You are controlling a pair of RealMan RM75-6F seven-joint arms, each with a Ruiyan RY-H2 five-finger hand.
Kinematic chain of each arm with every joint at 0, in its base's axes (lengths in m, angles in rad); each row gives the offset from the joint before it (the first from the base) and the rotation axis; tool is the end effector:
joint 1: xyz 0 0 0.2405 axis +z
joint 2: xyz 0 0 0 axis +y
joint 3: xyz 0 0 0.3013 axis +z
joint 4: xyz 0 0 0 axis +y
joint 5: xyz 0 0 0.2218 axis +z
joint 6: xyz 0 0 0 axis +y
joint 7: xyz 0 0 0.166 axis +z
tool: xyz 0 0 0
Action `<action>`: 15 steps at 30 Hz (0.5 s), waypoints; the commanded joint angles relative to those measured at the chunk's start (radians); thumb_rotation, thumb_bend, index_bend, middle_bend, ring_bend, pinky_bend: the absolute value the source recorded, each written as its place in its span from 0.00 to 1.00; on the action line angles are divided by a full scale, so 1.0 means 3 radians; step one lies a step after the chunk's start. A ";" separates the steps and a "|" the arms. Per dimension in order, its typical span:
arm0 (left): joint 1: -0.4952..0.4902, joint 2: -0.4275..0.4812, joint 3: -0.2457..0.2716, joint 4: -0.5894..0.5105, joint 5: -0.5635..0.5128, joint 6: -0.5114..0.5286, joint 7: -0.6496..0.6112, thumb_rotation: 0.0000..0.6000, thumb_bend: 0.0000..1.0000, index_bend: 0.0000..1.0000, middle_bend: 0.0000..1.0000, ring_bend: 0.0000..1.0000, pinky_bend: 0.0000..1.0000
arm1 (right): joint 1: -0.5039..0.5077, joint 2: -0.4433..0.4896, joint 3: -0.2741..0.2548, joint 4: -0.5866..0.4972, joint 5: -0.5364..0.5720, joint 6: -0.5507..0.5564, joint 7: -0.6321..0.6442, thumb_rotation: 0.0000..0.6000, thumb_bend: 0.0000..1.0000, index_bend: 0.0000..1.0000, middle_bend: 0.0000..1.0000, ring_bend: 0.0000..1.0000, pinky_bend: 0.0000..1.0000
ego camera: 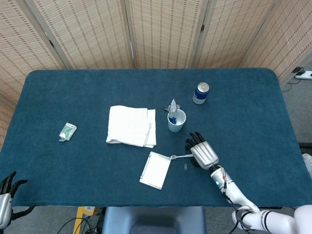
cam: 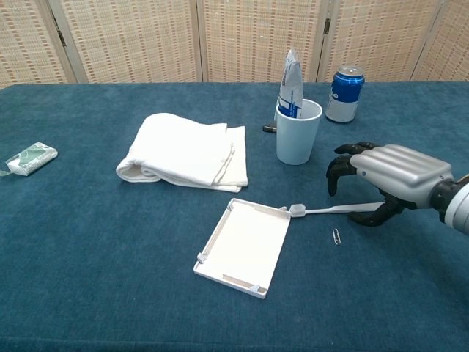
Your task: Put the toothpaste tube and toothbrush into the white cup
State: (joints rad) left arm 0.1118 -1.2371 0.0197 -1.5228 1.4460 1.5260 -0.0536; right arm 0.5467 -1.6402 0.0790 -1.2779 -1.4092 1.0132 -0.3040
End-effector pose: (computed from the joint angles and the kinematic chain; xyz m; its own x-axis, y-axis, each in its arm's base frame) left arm -0.4057 0.1155 0.1311 0.3084 0.0924 0.9468 0.9183 0.2307 -0.3216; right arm -0.2510 -0.3418 -0.0655 0.5832 -0.2169 0.7828 -0.7775 -0.4282 0.4606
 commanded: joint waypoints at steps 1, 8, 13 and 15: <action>0.0003 0.0000 0.0000 0.0009 -0.0008 -0.0004 -0.0007 1.00 0.13 0.28 0.05 0.02 0.15 | 0.0026 -0.0044 0.0012 0.0051 0.0036 -0.0034 -0.0032 1.00 0.28 0.43 0.25 0.01 0.08; 0.0015 -0.0001 0.0000 0.0028 -0.0019 -0.0001 -0.0031 1.00 0.14 0.28 0.05 0.02 0.15 | 0.0049 -0.0092 -0.0002 0.0102 0.0037 -0.0035 -0.0045 1.00 0.30 0.47 0.27 0.01 0.08; 0.0013 -0.0009 -0.0002 0.0038 -0.0018 -0.0008 -0.0036 1.00 0.14 0.28 0.05 0.02 0.15 | 0.0054 -0.0098 -0.0012 0.0115 0.0047 -0.0037 -0.0054 1.00 0.30 0.47 0.27 0.01 0.08; 0.0013 -0.0013 -0.0002 0.0043 -0.0019 -0.0010 -0.0038 1.00 0.14 0.28 0.05 0.02 0.15 | 0.0057 -0.0099 -0.0018 0.0116 0.0048 -0.0036 -0.0060 1.00 0.30 0.47 0.27 0.01 0.08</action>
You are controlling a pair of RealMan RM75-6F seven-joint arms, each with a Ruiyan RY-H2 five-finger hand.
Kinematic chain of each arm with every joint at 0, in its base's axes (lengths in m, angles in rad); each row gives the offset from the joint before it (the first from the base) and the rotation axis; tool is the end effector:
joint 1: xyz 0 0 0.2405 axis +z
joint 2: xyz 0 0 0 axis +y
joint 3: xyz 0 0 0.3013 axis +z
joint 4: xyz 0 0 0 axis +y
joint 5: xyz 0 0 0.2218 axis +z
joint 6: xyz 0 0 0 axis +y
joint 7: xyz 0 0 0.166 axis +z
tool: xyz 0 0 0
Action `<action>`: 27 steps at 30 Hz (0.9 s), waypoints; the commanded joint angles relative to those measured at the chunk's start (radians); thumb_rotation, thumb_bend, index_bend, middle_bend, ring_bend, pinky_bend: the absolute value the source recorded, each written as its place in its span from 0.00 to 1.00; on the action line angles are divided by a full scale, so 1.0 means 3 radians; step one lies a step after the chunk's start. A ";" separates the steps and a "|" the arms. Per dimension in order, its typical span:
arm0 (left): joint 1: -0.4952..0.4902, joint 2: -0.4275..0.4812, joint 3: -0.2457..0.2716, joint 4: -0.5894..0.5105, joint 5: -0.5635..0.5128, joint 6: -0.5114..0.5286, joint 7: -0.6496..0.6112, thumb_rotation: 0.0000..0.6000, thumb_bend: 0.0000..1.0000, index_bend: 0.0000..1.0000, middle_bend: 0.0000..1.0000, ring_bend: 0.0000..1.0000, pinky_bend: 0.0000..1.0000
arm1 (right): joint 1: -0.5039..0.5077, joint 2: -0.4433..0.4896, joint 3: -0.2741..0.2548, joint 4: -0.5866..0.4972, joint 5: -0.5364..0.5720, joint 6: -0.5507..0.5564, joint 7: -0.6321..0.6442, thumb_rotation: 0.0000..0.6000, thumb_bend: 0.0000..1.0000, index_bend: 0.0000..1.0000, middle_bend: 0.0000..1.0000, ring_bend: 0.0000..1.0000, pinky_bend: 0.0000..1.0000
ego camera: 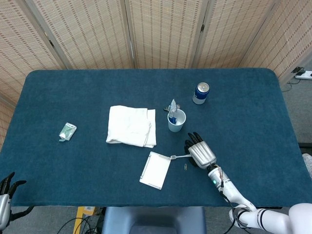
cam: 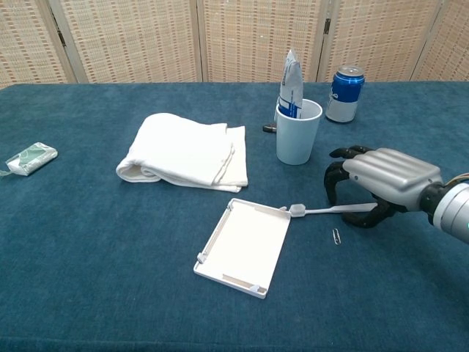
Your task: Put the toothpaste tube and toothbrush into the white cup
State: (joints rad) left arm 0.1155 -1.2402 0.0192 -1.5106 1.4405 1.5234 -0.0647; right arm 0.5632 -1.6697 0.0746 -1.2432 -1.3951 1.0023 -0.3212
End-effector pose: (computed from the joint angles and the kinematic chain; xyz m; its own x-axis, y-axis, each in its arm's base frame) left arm -0.4092 0.1136 0.1312 0.3057 0.0935 0.9475 0.9167 0.2400 -0.3194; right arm -0.2495 -0.3452 -0.0758 0.6023 -0.2175 0.7681 -0.7643 -0.4348 0.4762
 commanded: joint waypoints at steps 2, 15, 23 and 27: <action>0.0000 -0.0003 0.0001 0.0006 -0.0001 -0.0005 -0.0003 1.00 0.14 0.28 0.05 0.02 0.15 | 0.0004 -0.0001 -0.0005 0.0001 0.0003 0.0000 -0.0005 1.00 0.31 0.48 0.28 0.01 0.08; 0.0008 -0.0019 0.0003 0.0039 -0.0016 -0.0018 -0.0021 1.00 0.13 0.28 0.05 0.02 0.15 | 0.0022 -0.0027 -0.0020 0.0042 0.0019 -0.0007 -0.0041 1.00 0.32 0.52 0.29 0.01 0.08; 0.0004 -0.0032 -0.0002 0.0061 -0.0021 -0.0033 -0.0034 1.00 0.14 0.28 0.05 0.02 0.15 | 0.0027 -0.0043 -0.0030 0.0071 0.0024 -0.0005 -0.0056 1.00 0.34 0.55 0.31 0.01 0.08; 0.0004 -0.0039 -0.0001 0.0072 -0.0021 -0.0038 -0.0043 1.00 0.14 0.28 0.05 0.02 0.15 | 0.0020 -0.0036 -0.0033 0.0059 0.0025 0.0010 -0.0053 1.00 0.35 0.56 0.31 0.02 0.08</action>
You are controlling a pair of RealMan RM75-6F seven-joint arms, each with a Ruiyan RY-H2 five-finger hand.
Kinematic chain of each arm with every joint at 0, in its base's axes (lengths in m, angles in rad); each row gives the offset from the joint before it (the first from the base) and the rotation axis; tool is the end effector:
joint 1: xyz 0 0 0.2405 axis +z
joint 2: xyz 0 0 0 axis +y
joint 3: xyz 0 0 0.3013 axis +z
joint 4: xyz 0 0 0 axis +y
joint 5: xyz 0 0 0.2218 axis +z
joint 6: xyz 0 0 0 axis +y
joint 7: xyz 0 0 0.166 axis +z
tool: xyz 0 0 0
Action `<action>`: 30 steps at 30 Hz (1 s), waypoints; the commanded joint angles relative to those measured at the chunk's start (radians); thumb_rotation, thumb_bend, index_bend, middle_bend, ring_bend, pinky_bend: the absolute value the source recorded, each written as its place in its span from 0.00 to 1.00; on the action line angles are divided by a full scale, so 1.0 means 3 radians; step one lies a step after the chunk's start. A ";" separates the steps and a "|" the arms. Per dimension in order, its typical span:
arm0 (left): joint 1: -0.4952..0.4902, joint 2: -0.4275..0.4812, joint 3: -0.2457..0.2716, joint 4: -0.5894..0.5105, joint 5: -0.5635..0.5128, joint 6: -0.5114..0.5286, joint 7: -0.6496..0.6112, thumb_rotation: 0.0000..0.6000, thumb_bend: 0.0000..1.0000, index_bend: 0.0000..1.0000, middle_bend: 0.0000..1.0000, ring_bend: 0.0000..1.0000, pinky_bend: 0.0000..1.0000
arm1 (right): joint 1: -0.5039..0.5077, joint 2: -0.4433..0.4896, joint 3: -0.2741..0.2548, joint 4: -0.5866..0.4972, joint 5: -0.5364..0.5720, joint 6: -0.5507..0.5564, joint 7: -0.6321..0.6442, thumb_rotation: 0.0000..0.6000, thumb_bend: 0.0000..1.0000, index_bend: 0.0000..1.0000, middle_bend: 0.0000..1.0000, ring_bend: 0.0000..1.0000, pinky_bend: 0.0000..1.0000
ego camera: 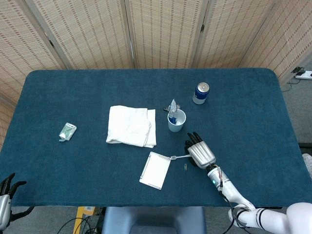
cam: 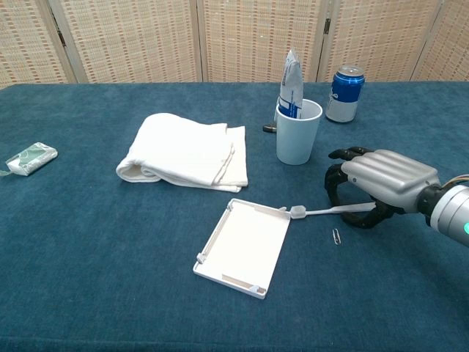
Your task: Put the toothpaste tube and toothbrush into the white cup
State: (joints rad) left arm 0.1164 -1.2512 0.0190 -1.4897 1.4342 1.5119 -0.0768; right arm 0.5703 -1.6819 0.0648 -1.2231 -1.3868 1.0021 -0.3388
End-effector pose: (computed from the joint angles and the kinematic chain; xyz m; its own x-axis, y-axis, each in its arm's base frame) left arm -0.4140 0.1125 0.1278 0.3007 0.1023 0.9482 0.9154 0.2481 -0.3170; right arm -0.2513 -0.3460 -0.0800 0.6233 -0.2129 0.7524 -0.7490 -0.4390 0.4962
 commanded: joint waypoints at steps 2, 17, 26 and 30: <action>0.0003 -0.0003 -0.0002 0.0005 -0.0003 0.0003 -0.0007 1.00 0.13 0.28 0.05 0.02 0.15 | -0.0018 0.0027 0.0000 -0.0036 -0.0019 0.0051 0.0029 1.00 0.37 0.57 0.32 0.02 0.08; -0.0025 0.0026 -0.0007 -0.0107 0.0053 0.0022 0.0103 1.00 0.14 0.28 0.05 0.02 0.15 | -0.0273 0.0644 0.0212 -0.0752 -0.0148 0.0688 0.0833 1.00 0.37 0.58 0.32 0.03 0.08; -0.0053 0.0049 0.0004 -0.0225 0.0091 0.0017 0.0218 1.00 0.14 0.28 0.05 0.02 0.15 | -0.0184 0.0664 0.0552 -0.0824 0.0079 0.0583 0.1743 1.00 0.37 0.58 0.33 0.03 0.08; -0.0039 0.0072 0.0004 -0.0257 0.0083 0.0044 0.0234 1.00 0.13 0.28 0.05 0.02 0.15 | -0.0088 0.0577 0.0700 -0.0779 0.0167 0.0518 0.1978 1.00 0.36 0.58 0.32 0.03 0.08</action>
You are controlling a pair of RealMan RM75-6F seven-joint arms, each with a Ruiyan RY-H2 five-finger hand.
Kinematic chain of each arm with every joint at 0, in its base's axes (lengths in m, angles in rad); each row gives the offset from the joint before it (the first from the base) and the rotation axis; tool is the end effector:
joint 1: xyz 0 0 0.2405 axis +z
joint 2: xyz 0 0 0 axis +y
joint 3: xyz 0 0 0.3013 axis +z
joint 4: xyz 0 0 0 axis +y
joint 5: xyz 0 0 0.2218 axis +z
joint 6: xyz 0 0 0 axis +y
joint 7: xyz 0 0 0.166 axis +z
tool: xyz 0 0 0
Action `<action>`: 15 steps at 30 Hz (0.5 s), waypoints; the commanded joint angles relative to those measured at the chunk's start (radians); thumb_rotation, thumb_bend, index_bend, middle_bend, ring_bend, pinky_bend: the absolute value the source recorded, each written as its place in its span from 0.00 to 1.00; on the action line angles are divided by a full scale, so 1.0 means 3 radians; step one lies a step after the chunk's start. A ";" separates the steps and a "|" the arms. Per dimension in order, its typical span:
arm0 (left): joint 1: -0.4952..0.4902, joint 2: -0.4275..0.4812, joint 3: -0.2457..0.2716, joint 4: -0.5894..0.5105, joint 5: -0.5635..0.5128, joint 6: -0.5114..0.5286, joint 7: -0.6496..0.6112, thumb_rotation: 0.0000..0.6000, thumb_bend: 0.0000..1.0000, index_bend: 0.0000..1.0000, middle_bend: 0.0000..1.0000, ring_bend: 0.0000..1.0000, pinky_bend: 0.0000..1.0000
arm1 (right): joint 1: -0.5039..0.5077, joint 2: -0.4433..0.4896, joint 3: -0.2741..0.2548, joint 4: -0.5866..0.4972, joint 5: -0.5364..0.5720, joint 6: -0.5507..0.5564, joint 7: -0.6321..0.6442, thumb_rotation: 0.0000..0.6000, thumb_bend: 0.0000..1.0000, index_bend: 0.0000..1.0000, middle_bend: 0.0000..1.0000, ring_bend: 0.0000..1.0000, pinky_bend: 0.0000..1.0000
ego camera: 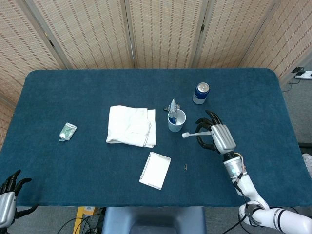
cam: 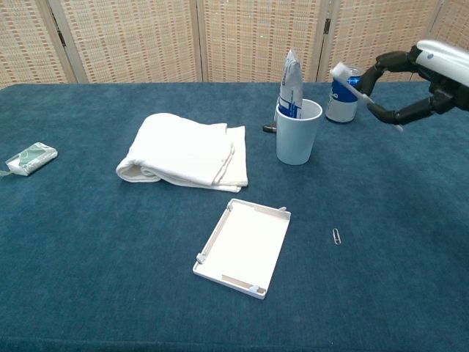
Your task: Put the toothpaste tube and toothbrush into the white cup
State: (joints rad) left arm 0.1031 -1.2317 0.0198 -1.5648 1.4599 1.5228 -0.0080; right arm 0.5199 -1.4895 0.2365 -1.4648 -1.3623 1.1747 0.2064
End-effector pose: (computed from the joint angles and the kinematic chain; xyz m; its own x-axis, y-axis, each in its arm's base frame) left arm -0.3947 0.1202 0.1277 0.3165 0.0997 0.9434 0.9208 0.2069 -0.3307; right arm -0.2258 -0.3729 0.0328 -0.0381 -0.1378 0.9897 -0.9625 -0.2612 -0.0734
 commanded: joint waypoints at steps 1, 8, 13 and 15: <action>0.0011 0.0013 0.0003 -0.0012 -0.0004 0.0015 0.0005 1.00 0.14 0.28 0.05 0.02 0.15 | 0.0113 -0.0102 0.0184 0.0047 0.0122 -0.0070 0.0230 1.00 0.36 0.58 0.32 0.03 0.08; 0.0031 0.0026 0.0013 -0.0018 -0.0023 0.0025 0.0005 1.00 0.14 0.28 0.05 0.02 0.15 | 0.0302 -0.0338 0.0472 0.0171 0.0367 -0.0240 0.0752 1.00 0.35 0.59 0.31 0.03 0.08; 0.0045 0.0034 0.0014 -0.0012 -0.0048 0.0026 -0.0009 1.00 0.14 0.28 0.05 0.02 0.15 | 0.0416 -0.0514 0.0620 0.0329 0.0490 -0.0333 0.1080 1.00 0.34 0.59 0.31 0.03 0.08; 0.0051 0.0037 0.0015 -0.0008 -0.0057 0.0029 -0.0015 1.00 0.14 0.28 0.05 0.02 0.15 | 0.0451 -0.0566 0.0662 0.0402 0.0519 -0.0354 0.1171 1.00 0.34 0.59 0.30 0.03 0.08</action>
State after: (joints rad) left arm 0.1184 -1.2208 0.0242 -1.5672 1.4428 1.5313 -0.0124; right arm 0.6390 -1.6385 0.4165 -1.3678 -1.2224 1.0818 0.5317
